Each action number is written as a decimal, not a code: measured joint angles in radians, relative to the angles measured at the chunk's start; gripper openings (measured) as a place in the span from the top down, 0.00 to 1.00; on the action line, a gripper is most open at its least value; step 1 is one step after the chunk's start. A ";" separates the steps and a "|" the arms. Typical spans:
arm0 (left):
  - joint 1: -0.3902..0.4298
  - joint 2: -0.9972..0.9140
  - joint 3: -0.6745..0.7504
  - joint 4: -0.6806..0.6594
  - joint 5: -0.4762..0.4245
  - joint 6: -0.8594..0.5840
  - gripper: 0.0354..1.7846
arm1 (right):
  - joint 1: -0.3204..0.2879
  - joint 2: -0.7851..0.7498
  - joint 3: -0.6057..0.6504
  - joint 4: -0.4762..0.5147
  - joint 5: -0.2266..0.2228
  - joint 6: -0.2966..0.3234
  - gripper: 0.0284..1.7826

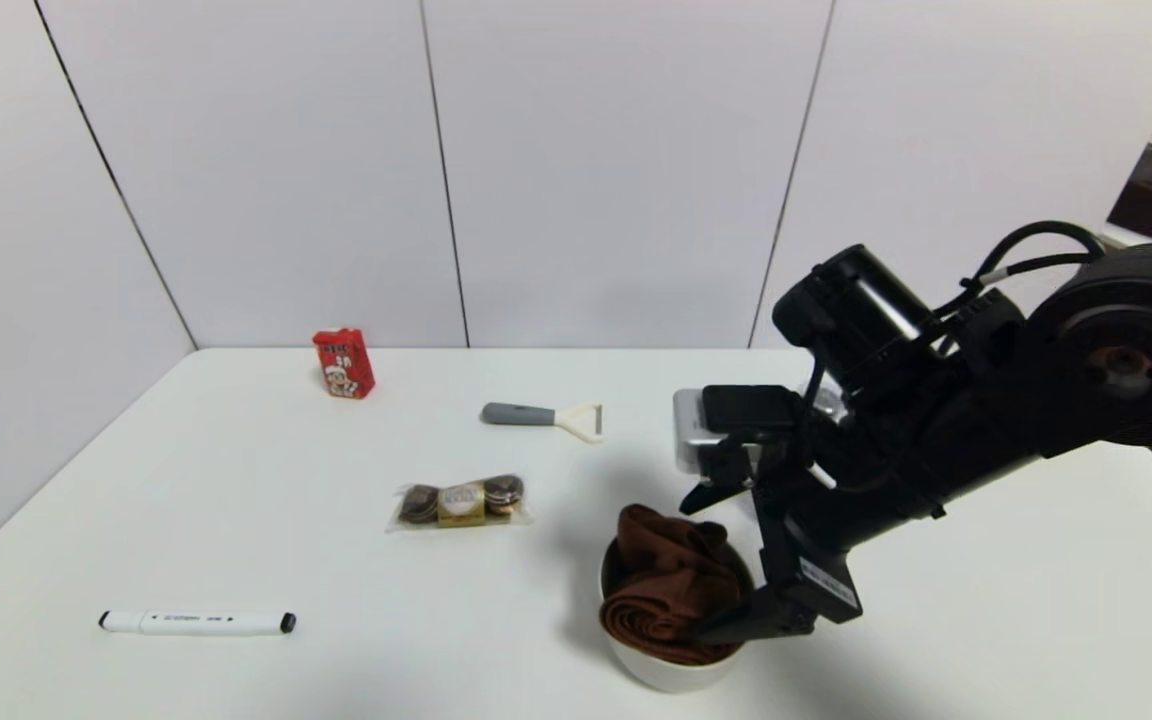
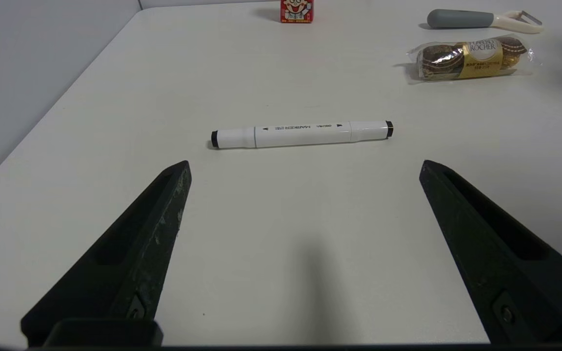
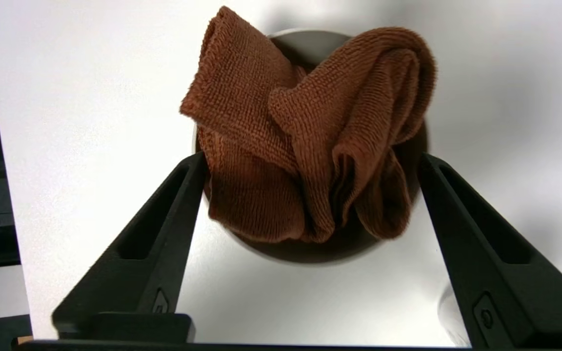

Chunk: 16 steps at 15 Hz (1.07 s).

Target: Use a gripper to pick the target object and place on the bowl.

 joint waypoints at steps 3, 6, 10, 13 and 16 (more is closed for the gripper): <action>0.000 0.000 0.000 0.000 0.000 0.000 0.06 | -0.005 -0.070 0.002 0.002 -0.024 0.003 0.12; 0.000 0.000 0.000 0.000 0.000 0.000 0.06 | -0.021 -0.173 0.004 0.020 -0.049 0.003 0.10; 0.000 0.000 0.000 0.000 0.000 0.000 0.06 | -0.096 -0.332 0.019 0.025 -0.053 0.007 0.08; 0.000 0.000 0.000 0.000 0.000 0.000 0.06 | -0.217 -0.489 0.042 0.025 -0.052 0.013 0.06; 0.000 0.000 0.000 0.000 0.000 0.000 0.06 | -0.430 -0.643 0.111 0.040 -0.051 0.037 0.06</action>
